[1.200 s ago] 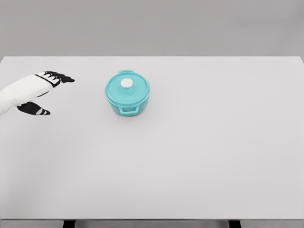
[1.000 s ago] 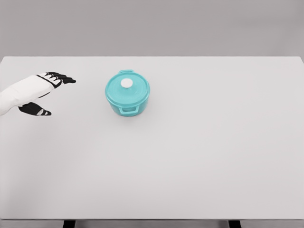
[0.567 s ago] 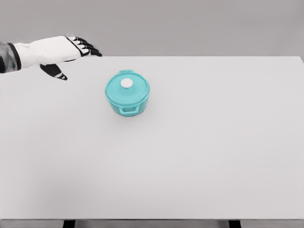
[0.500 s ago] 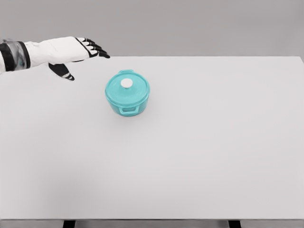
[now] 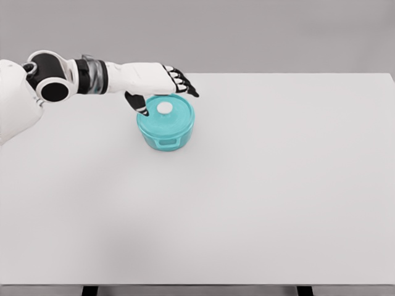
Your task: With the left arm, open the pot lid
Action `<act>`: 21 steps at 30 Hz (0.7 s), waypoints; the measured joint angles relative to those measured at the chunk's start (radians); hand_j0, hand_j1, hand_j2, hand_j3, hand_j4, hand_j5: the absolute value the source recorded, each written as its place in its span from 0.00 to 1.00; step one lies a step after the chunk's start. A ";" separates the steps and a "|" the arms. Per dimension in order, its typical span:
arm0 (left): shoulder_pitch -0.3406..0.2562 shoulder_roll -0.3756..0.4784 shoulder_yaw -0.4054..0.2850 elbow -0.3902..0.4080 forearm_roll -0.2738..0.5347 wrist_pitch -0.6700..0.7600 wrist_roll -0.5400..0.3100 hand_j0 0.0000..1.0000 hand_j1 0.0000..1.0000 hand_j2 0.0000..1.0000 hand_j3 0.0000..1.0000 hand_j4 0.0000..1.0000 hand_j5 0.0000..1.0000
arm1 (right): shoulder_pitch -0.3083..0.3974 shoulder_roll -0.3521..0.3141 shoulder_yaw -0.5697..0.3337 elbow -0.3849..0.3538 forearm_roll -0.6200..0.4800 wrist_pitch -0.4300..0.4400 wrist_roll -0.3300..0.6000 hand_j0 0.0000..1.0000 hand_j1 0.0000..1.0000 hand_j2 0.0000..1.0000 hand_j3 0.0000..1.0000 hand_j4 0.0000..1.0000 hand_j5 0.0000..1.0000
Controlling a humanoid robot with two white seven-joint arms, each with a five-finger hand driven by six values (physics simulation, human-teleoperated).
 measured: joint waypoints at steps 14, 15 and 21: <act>-0.023 -0.005 -0.065 0.012 -0.057 0.031 0.000 0.86 0.86 0.86 0.86 0.86 0.86 | 0.000 0.000 0.000 0.000 0.000 0.000 0.001 1.00 1.00 1.00 1.00 1.00 1.00; -0.023 -0.005 -0.066 0.012 -0.058 0.031 0.000 0.86 0.86 0.86 0.86 0.86 0.86 | 0.000 0.000 0.000 0.000 0.000 0.000 0.000 1.00 1.00 1.00 1.00 1.00 1.00; -0.025 -0.005 -0.077 0.013 -0.059 0.032 0.000 0.83 0.83 0.83 0.83 0.83 0.83 | 0.000 0.000 0.000 0.000 0.000 0.000 0.000 1.00 1.00 1.00 1.00 1.00 1.00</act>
